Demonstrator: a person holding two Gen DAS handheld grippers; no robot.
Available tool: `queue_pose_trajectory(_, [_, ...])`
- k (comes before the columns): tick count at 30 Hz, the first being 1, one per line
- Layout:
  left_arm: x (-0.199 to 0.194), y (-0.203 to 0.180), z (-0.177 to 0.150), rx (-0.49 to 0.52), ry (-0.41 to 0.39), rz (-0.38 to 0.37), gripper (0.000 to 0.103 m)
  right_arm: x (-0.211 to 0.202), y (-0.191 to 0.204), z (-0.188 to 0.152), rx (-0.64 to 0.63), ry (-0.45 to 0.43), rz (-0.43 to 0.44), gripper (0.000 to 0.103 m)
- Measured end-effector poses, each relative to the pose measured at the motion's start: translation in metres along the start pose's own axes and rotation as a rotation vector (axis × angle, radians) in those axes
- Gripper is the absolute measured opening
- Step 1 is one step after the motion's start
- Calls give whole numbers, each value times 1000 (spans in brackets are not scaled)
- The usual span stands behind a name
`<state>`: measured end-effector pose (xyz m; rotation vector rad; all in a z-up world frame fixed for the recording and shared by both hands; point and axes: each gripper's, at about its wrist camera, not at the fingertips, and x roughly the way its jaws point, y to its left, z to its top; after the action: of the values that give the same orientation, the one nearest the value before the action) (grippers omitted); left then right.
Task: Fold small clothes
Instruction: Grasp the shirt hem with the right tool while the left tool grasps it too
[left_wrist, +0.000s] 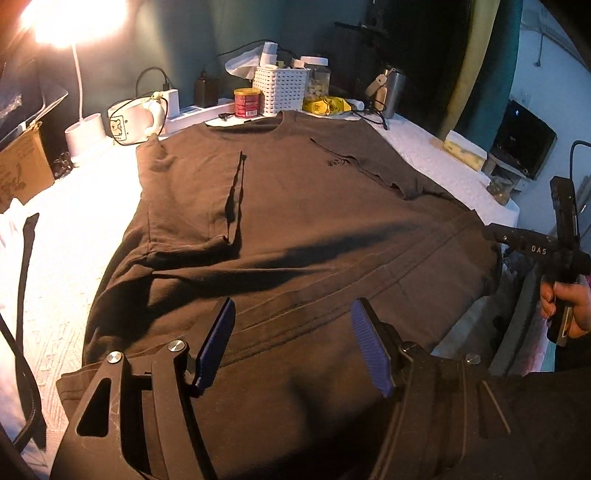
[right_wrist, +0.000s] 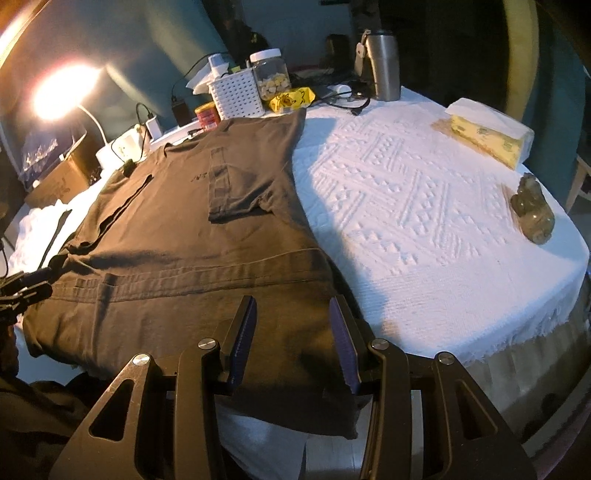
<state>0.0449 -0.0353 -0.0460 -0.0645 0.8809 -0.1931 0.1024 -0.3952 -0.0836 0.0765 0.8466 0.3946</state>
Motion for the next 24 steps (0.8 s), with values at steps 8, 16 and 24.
queue_pose_trajectory(8, [3, 0, -7, -2, 27, 2, 65, 17, 2, 5, -8, 13, 19, 44])
queue_pose_trajectory(16, [-24, 22, -24, -53, 6, 126, 65, 27, 17, 11, -68, 12, -11, 22])
queue_pose_trajectory(24, [-60, 75, -56, -192, -27, 259, 65, 26, 24, 17, -92, -3, -21, 6])
